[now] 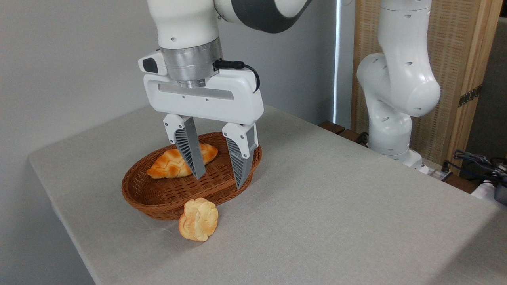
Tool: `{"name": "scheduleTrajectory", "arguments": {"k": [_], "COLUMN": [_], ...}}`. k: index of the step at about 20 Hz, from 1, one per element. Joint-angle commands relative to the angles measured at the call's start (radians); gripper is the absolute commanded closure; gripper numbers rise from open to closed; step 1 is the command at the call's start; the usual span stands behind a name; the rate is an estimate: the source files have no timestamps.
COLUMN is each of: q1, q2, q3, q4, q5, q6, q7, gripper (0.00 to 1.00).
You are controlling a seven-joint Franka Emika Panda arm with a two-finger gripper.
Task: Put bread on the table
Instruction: 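Raise the open gripper away from the bun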
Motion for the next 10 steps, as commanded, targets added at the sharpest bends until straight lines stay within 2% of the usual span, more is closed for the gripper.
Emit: {"name": "scheduleTrajectory", "arguments": {"k": [1,3,6,10], "q1": [-0.01,-0.011,-0.01,-0.01], "q2": [-0.009,-0.011,-0.023,-0.025], "q3": [0.024,0.025,0.03,0.028], "q4": [0.007,0.007,0.005,0.007], "q5": [-0.005,-0.034,-0.045,-0.046], "q6": [0.01,0.01,0.001,0.001], "q7": [0.115,0.153,0.299,0.299], "gripper": [0.0,0.0,0.0,0.0]}}
